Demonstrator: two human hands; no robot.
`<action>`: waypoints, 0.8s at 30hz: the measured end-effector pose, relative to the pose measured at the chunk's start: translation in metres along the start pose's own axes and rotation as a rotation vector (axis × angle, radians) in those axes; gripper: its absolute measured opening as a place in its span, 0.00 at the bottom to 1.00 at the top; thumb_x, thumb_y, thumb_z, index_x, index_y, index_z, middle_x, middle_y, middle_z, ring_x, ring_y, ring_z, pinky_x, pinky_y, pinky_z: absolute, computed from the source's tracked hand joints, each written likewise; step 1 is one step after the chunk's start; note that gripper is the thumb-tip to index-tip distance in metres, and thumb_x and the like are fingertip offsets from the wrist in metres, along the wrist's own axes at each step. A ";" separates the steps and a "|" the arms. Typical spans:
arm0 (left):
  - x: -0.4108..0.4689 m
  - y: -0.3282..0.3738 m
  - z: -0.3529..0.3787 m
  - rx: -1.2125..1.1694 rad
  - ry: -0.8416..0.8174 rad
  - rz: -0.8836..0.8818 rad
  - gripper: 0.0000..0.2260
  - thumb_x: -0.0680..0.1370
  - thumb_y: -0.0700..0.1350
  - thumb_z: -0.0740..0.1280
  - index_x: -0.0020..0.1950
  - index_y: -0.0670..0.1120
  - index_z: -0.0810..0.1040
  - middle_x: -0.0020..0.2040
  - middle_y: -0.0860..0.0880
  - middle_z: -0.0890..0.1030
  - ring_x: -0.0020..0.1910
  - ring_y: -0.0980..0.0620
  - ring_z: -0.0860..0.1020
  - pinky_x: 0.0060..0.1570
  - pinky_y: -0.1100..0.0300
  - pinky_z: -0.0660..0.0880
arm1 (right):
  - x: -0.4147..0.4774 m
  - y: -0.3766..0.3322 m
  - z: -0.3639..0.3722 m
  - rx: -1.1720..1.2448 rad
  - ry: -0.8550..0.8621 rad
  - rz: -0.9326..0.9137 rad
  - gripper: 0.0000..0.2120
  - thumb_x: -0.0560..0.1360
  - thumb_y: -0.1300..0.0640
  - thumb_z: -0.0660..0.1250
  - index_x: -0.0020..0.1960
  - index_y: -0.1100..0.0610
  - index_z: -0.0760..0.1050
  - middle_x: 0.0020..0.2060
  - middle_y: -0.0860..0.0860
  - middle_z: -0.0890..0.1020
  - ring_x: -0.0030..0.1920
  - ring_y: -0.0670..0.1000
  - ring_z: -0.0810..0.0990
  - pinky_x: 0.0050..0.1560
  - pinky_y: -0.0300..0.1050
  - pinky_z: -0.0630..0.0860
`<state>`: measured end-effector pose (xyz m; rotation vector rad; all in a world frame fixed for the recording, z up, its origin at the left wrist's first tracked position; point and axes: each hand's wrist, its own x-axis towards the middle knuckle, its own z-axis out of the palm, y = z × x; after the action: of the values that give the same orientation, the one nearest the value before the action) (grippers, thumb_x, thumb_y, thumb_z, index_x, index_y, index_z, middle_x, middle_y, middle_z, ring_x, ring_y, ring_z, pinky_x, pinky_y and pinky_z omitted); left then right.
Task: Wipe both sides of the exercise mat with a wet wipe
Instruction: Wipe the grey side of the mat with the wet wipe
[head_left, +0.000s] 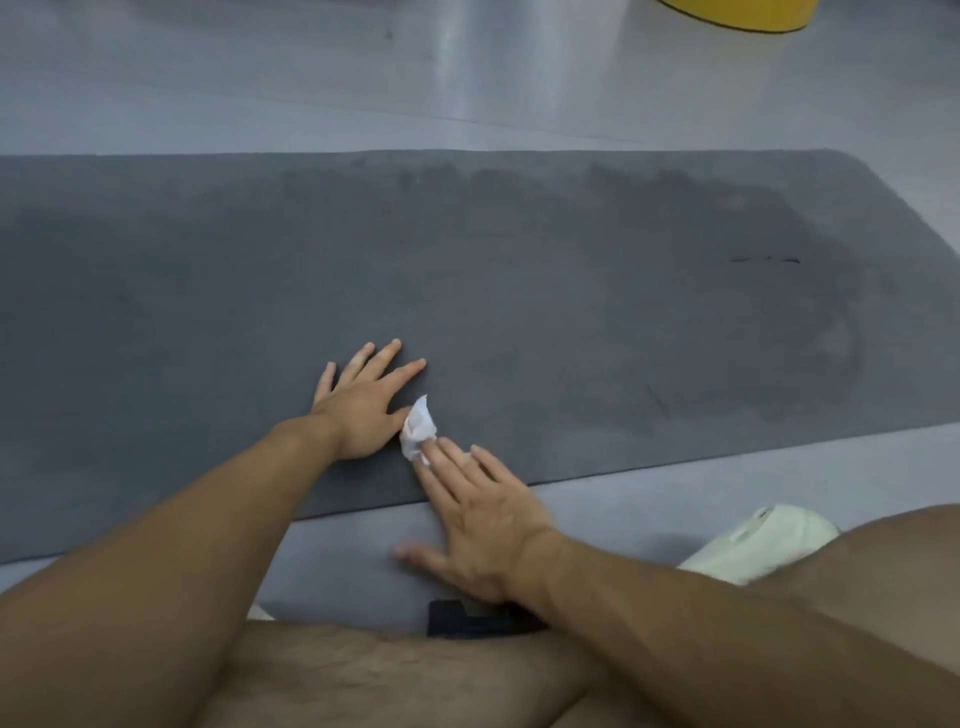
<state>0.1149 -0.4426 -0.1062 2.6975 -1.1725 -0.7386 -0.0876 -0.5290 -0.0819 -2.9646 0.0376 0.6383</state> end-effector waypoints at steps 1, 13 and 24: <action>-0.001 -0.004 -0.003 0.012 -0.009 0.015 0.28 0.83 0.61 0.57 0.81 0.66 0.49 0.83 0.59 0.40 0.82 0.54 0.39 0.79 0.43 0.40 | 0.006 0.011 -0.003 -0.010 0.010 0.051 0.47 0.75 0.25 0.35 0.83 0.56 0.40 0.82 0.50 0.41 0.81 0.49 0.37 0.80 0.51 0.38; -0.019 -0.055 0.007 -0.031 0.247 -0.316 0.28 0.84 0.64 0.46 0.83 0.61 0.47 0.84 0.57 0.42 0.82 0.52 0.39 0.79 0.41 0.40 | 0.060 0.111 -0.015 0.369 0.223 0.596 0.46 0.78 0.28 0.44 0.82 0.61 0.46 0.82 0.54 0.48 0.82 0.52 0.44 0.81 0.51 0.47; -0.016 -0.071 0.021 0.011 0.415 -0.448 0.29 0.83 0.64 0.43 0.83 0.60 0.47 0.84 0.55 0.44 0.82 0.51 0.40 0.79 0.39 0.42 | 0.091 -0.014 -0.002 0.046 0.223 -0.289 0.40 0.82 0.31 0.43 0.83 0.59 0.49 0.83 0.52 0.48 0.82 0.48 0.40 0.81 0.52 0.42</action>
<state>0.1429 -0.3800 -0.1387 2.9509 -0.4890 -0.1815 -0.0033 -0.5158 -0.1163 -2.8988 -0.3461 0.2667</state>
